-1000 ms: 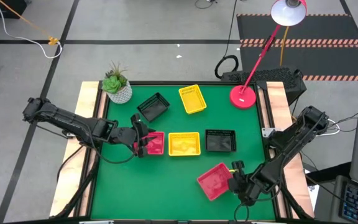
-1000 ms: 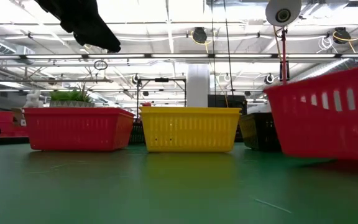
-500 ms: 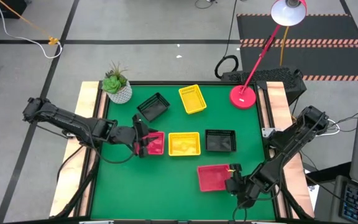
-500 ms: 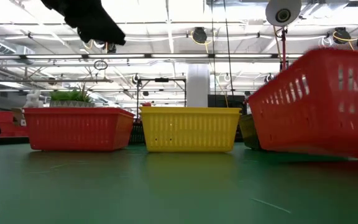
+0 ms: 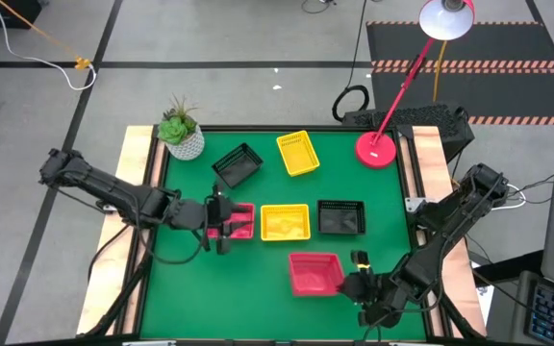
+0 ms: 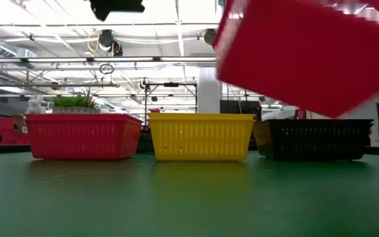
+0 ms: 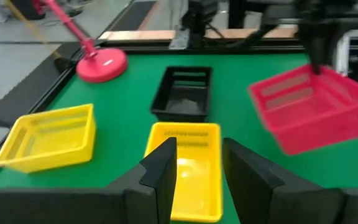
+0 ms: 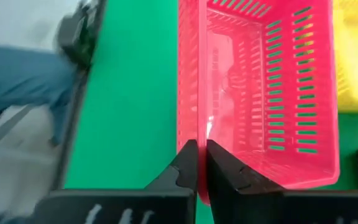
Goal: Stack baskets by color
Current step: Stack the red bin on top of the red bin
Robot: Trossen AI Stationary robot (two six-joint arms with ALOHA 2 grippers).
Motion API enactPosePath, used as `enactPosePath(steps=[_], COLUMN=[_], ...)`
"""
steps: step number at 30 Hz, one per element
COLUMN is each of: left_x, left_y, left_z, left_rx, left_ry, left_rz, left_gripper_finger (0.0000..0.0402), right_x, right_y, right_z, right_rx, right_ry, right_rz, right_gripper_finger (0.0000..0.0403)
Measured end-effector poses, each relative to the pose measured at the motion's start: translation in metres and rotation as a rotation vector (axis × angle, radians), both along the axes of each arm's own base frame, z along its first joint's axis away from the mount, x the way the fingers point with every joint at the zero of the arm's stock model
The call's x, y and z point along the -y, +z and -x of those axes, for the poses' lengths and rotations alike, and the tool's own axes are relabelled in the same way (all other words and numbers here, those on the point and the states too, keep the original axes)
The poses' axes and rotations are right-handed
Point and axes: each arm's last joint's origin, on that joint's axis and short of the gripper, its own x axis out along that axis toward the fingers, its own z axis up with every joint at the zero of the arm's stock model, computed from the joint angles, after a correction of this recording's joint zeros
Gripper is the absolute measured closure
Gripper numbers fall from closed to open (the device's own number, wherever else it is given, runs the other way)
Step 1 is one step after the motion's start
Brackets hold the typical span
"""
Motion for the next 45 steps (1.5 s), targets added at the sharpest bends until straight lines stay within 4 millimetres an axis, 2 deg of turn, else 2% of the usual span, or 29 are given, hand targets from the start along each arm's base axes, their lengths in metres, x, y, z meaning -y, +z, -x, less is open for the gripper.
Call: enactPosePath(steps=[7, 15, 20, 26, 30, 34, 40, 45], left_x=[0.033, 0.074, 0.098, 0.117, 0.12, 0.113, 0.103, 0.098], left_y=[0.011, 0.019, 0.026, 0.034, 0.04, 0.041, 0.035, 0.031], left_z=[-0.034, -0.084, -0.107, -0.125, -0.137, -0.151, -0.167, -0.173], left_rx=[-0.047, -0.178, -0.247, -0.26, -0.255, -0.328, -0.466, -0.483], left_ry=[-0.088, -0.162, -0.192, -0.194, -0.187, -0.179, -0.113, -0.124], left_rz=[-0.074, -0.125, -0.15, -0.183, -0.18, -0.162, -0.159, -0.14], left_gripper_finger=[0.0273, 0.0272, 0.0271, 0.022, 0.0178, 0.0166, 0.0197, 0.0239], right_x=[0.004, 0.009, 0.016, 0.025, 0.03, 0.033, 0.035, 0.036], right_y=[0.002, 0.007, 0.008, 0.008, 0.008, 0.008, 0.008, 0.005], right_z=[-0.004, -0.016, -0.024, -0.03, -0.034, -0.035, -0.036, -0.034], right_rx=[0.092, 0.156, 0.162, 0.167, 0.165, 0.174, 0.172, 0.148], right_ry=[-0.078, -0.04, -0.06, -0.105, -0.109, -0.115, -0.116, -0.13], right_rz=[0.08, 0.14, 0.152, 0.183, 0.205, 0.244, 0.279, 0.289], right_gripper_finger=[0.0395, 0.0395, 0.0395, 0.0395, 0.0395, 0.0395, 0.0395, 0.0395])
